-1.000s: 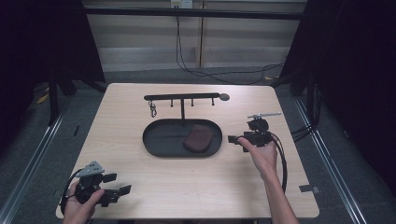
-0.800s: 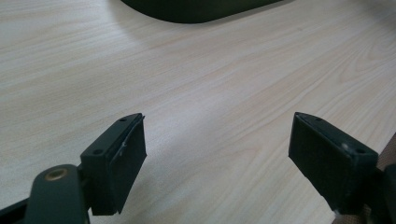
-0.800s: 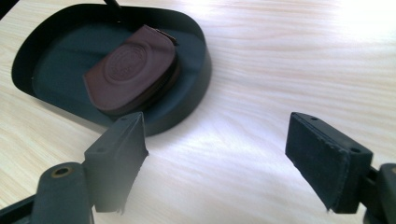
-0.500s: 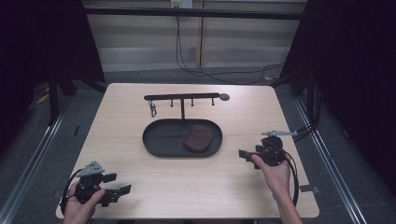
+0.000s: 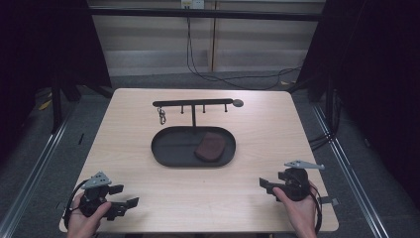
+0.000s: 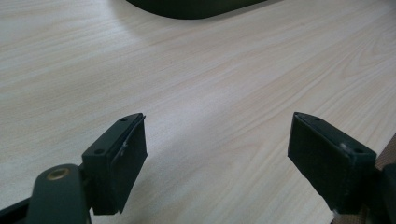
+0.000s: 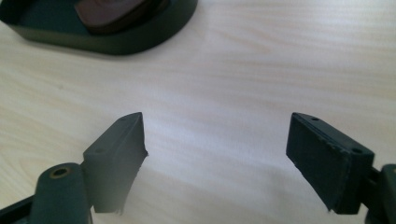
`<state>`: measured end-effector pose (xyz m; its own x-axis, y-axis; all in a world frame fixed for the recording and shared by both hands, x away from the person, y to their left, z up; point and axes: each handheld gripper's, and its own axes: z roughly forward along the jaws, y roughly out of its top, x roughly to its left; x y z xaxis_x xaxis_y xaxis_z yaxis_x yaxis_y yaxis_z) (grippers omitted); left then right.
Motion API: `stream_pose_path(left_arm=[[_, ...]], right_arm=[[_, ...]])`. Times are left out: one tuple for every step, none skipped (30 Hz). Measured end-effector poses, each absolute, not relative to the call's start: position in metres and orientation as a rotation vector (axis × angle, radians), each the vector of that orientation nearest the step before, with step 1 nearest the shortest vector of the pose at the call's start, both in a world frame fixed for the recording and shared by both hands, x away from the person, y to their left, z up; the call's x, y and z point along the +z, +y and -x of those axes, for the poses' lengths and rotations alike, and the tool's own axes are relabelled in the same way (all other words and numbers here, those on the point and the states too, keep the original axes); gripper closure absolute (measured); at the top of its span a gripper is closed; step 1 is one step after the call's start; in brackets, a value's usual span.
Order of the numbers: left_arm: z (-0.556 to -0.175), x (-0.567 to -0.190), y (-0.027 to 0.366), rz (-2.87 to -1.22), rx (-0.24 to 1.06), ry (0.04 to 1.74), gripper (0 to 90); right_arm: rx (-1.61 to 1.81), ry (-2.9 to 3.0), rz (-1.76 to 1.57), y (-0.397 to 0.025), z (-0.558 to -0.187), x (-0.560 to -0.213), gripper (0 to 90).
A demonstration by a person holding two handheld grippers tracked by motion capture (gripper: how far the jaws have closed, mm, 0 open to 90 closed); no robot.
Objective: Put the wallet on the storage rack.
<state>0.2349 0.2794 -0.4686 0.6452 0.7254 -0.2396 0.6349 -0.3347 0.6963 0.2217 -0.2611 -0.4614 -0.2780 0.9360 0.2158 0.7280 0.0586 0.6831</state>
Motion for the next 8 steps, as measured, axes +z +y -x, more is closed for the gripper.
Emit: stream_pose_path(left_arm=[[-0.235,-0.469,0.280,-2.063,0.142,1.059,19.5],[-0.235,-0.469,0.279,-2.064,0.146,1.061,19.5],[-0.235,-0.469,0.279,-2.064,0.145,1.059,19.5],[-0.235,-0.468,0.279,-2.067,0.144,1.055,19.5],[-0.235,-0.469,0.278,-2.068,0.143,1.052,19.5],[-0.235,-0.469,0.278,-2.069,0.142,1.051,19.5],[-0.235,-0.469,0.278,-2.069,0.141,1.051,19.5],[-0.235,-0.469,0.279,-2.068,0.140,1.051,19.5]], right_arm=[[1.018,2.062,-1.685,-0.262,-0.218,-0.463,18.2],[0.991,2.058,-1.692,-0.262,-0.215,-0.465,18.0],[0.968,2.052,-1.691,-0.263,-0.212,-0.467,18.2],[0.965,2.050,-1.692,-0.264,-0.211,-0.469,18.2],[0.964,2.060,-1.697,-0.265,-0.210,-0.471,17.9],[0.952,2.065,-1.703,-0.264,-0.210,-0.472,17.4],[0.942,2.071,-1.693,-0.264,-0.210,-0.473,17.2],[0.930,2.084,-1.707,-0.263,-0.211,-0.475,17.4]])
